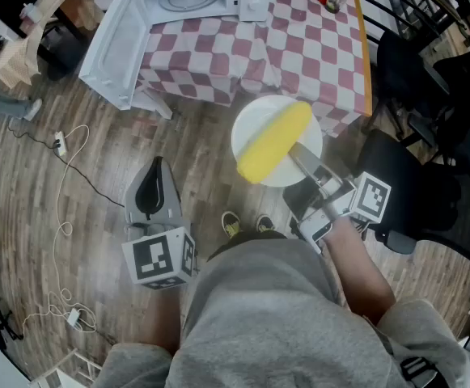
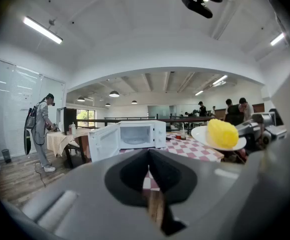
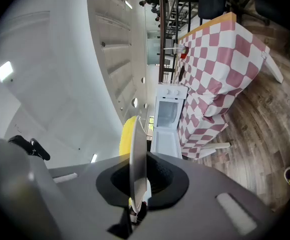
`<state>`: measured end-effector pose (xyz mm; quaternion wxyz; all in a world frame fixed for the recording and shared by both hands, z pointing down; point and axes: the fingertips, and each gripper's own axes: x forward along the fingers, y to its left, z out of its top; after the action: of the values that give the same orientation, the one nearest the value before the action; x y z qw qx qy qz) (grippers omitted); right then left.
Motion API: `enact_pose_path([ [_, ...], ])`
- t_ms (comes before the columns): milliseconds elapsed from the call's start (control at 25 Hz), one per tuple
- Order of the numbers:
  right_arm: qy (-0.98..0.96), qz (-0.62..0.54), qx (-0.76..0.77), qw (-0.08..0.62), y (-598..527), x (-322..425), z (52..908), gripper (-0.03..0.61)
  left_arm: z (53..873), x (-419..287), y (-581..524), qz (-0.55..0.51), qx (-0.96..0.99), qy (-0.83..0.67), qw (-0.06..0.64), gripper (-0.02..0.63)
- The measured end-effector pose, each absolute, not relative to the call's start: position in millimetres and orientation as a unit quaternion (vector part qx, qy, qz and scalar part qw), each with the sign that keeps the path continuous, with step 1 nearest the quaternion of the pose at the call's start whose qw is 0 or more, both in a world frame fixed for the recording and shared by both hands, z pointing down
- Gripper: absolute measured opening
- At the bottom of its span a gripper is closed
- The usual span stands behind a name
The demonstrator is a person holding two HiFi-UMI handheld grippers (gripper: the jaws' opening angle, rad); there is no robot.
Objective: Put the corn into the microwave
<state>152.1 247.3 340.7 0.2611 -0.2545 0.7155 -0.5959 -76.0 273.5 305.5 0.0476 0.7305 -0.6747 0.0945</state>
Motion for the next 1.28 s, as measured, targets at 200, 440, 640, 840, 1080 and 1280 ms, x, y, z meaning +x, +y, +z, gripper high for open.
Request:
enact_pose_path([
  [200, 0.715, -0.594, -0.259, 0.263, 248, 146, 340, 0.008, 305, -80, 274, 0.1, 0.733, -0.672, 0.036, 0.008],
  [440, 0.709, -0.596, -0.261, 0.271, 246, 135, 341, 0.008, 301, -90, 271, 0.097, 0.739, -0.666, 0.026, 0.008],
  [640, 0.706, -0.598, -0.269, 0.269, 245, 127, 347, 0.008, 306, -95, 270, 0.1, 0.744, -0.66, 0.033, 0.008],
  [840, 0.709, -0.594, -0.267, 0.27, 240, 122, 342, 0.008, 308, -100, 266, 0.105, 0.742, -0.661, 0.033, 0.008],
  [1080, 0.71, -0.593, -0.265, 0.271, 229, 116, 335, 0.008, 306, -103, 257, 0.1, 0.74, -0.665, 0.033, 0.008],
  [1280, 0.707, -0.597, -0.264, 0.271, 210, 110, 337, 0.008, 307, -105, 241, 0.102, 0.735, -0.669, 0.039, 0.008],
])
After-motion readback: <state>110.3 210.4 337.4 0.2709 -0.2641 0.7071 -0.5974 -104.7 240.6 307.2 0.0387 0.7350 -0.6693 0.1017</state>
